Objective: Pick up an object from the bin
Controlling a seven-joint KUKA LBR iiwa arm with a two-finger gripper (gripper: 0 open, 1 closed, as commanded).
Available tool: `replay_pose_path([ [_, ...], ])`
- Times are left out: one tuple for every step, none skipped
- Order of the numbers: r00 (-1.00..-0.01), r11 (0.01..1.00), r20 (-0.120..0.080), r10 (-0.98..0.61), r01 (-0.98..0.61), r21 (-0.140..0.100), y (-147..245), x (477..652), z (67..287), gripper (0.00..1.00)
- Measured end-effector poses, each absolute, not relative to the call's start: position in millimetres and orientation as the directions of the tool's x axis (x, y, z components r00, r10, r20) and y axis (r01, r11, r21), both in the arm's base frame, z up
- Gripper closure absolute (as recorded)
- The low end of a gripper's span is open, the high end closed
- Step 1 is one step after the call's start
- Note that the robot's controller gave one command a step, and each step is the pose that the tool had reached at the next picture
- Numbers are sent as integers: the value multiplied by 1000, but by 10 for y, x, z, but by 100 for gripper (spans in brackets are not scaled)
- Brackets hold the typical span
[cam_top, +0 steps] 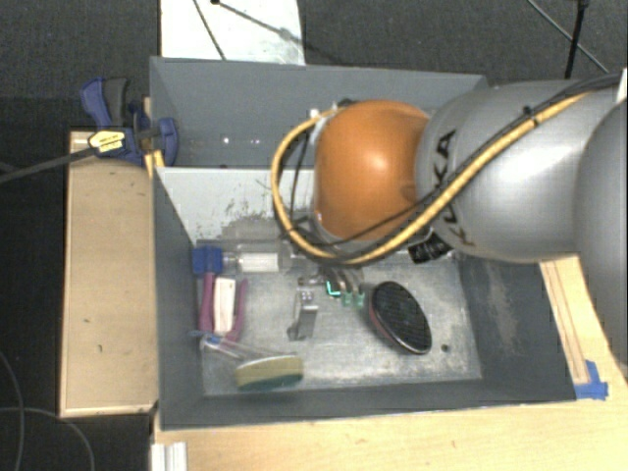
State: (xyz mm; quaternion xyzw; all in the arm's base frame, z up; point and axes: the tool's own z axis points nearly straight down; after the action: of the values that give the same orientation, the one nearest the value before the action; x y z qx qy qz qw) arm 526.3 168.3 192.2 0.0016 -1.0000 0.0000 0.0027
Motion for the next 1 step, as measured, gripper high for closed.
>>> replay_pose_path([
  [-966,966,-7,-257,-257,0,2269,4831,726,0],
])
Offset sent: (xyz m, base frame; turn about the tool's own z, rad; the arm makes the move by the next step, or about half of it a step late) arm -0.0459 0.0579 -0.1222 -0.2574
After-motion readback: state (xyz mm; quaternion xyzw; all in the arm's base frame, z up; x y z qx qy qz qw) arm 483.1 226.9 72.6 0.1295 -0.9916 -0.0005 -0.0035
